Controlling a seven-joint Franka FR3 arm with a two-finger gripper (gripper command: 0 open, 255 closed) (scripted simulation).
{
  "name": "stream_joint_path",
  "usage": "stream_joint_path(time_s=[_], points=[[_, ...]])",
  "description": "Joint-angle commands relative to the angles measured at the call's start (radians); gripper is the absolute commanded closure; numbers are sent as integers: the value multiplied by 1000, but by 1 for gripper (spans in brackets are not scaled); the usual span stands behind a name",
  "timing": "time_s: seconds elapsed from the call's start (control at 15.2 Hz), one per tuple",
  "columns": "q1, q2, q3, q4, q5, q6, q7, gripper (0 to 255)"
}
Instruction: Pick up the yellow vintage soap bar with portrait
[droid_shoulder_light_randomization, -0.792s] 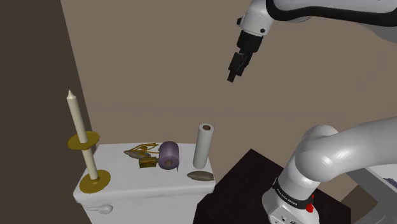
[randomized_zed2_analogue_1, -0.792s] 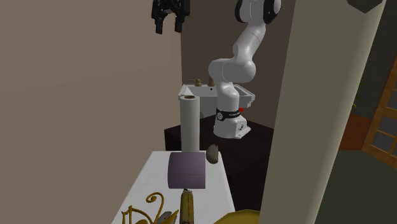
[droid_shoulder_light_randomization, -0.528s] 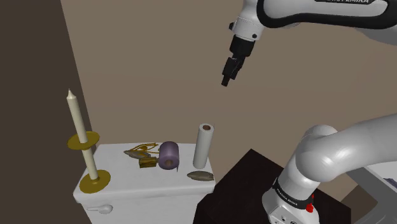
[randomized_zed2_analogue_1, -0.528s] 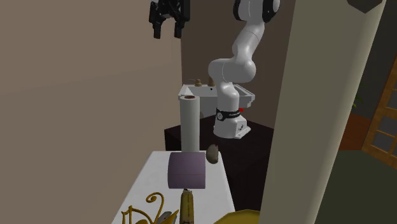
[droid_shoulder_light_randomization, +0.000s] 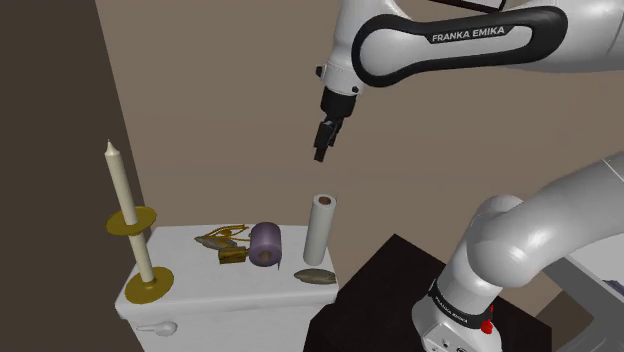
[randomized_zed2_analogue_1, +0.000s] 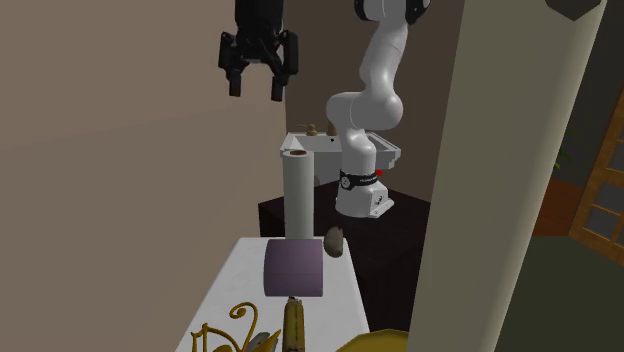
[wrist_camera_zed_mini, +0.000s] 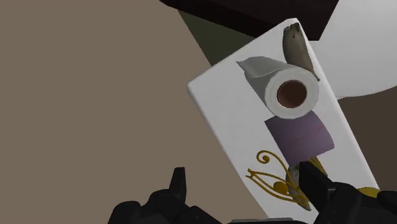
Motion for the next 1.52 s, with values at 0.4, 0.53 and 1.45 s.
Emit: stream_joint_path(time_s=[0.4,0.53,1.45], points=[[45,225,86,3,-36,194,-21,0],[54,287,108,15,-55,236,-19,0],[150,762,203,180,-324,444,66,0]])
